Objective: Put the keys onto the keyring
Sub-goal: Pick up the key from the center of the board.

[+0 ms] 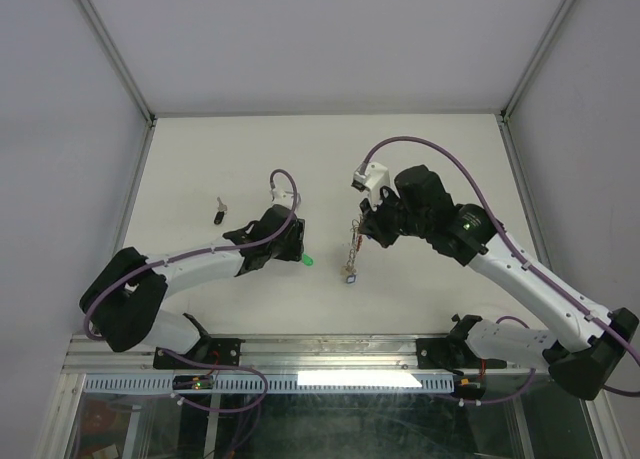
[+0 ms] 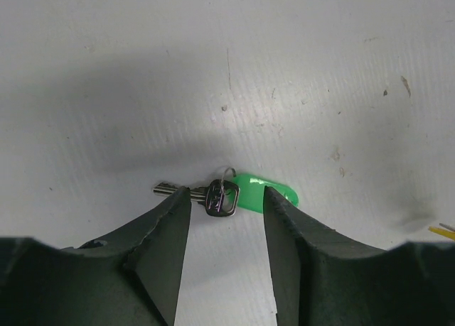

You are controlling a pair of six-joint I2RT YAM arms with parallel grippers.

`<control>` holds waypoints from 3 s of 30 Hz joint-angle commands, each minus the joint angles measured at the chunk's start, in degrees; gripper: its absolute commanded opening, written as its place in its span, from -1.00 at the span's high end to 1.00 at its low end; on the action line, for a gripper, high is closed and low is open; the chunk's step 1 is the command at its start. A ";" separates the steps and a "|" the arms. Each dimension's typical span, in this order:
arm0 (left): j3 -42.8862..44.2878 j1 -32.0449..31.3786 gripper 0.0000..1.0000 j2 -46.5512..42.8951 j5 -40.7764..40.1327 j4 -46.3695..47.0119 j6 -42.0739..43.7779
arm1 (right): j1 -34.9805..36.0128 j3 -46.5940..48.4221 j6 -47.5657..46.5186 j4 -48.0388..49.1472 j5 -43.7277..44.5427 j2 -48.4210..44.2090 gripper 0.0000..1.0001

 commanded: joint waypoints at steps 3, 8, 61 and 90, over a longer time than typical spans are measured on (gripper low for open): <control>0.05 1.89 0.18 0.59 2.90 7.04 2.70 | 0.20 0.82 1.00 3.08 -0.93 0.22 1.00; 0.16 2.00 0.21 3.86 3.70 7.30 3.11 | 0.22 0.77 1.22 3.22 -1.26 0.54 1.00; 1.24 0.19 0.48 3.31 3.55 4.19 -6.49 | 0.20 0.38 2.27 3.92 -3.10 1.25 1.00; 0.22 -0.01 0.88 4.90 4.37 5.45 -6.49 | 0.23 0.03 2.54 4.13 -3.45 0.90 1.00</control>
